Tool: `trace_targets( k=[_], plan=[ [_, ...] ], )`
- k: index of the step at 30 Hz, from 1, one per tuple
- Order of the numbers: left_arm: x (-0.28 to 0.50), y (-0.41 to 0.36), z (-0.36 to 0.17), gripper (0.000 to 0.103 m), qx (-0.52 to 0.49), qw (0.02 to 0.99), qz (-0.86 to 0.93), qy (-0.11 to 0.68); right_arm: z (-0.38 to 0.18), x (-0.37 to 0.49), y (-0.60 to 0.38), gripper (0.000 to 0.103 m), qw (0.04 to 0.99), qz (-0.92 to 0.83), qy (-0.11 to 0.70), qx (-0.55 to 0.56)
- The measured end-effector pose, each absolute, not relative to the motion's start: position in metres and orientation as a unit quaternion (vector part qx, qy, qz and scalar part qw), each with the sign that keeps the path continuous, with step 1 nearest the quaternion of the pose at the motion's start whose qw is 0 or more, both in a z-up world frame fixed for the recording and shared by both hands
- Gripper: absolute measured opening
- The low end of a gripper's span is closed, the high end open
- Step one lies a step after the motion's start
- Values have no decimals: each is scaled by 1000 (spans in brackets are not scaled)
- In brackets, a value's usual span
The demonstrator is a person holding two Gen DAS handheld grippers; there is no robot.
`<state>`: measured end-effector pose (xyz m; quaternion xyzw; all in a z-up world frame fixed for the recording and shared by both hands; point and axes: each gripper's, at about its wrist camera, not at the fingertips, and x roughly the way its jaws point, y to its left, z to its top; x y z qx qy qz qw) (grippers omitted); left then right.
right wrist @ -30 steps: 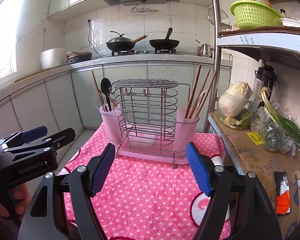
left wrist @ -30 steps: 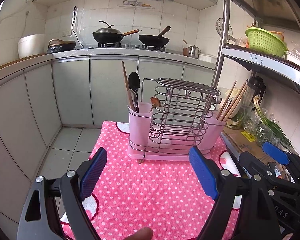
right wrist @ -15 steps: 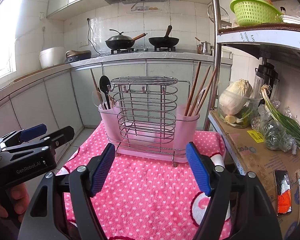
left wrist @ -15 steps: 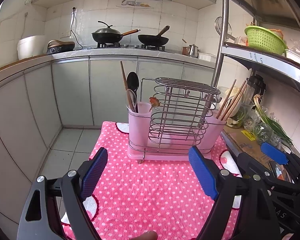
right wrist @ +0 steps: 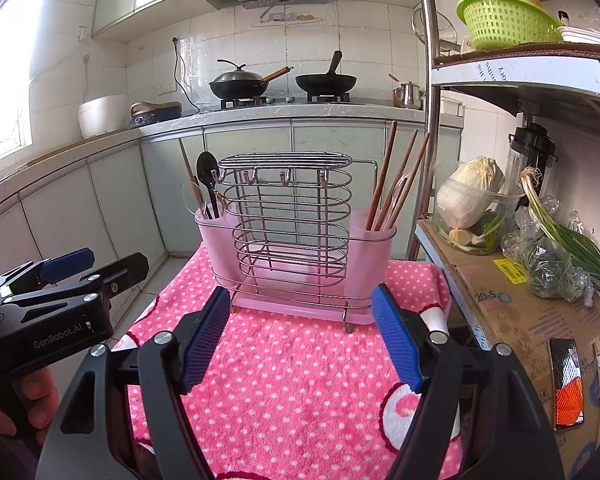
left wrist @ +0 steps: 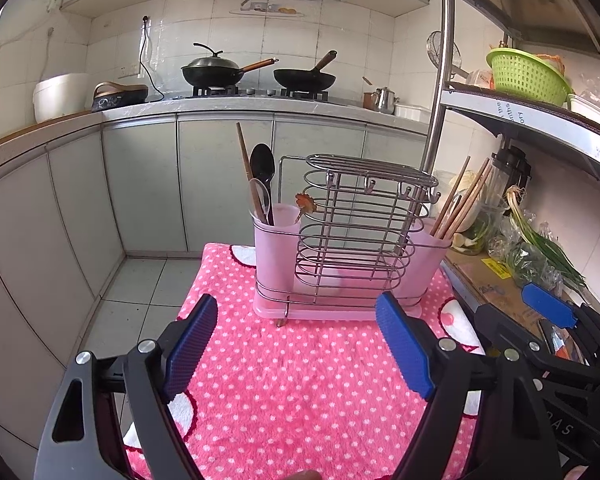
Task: Organize utensils
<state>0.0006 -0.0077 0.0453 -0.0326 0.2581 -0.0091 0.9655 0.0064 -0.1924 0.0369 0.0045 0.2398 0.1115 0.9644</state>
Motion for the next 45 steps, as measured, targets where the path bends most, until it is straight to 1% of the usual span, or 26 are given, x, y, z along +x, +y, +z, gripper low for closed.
trace_targets(
  k=[45],
  plan=[
    [3, -11, 40, 79, -24, 963, -11, 268, 38, 6, -197, 74, 965, 104, 239, 1]
  ],
)
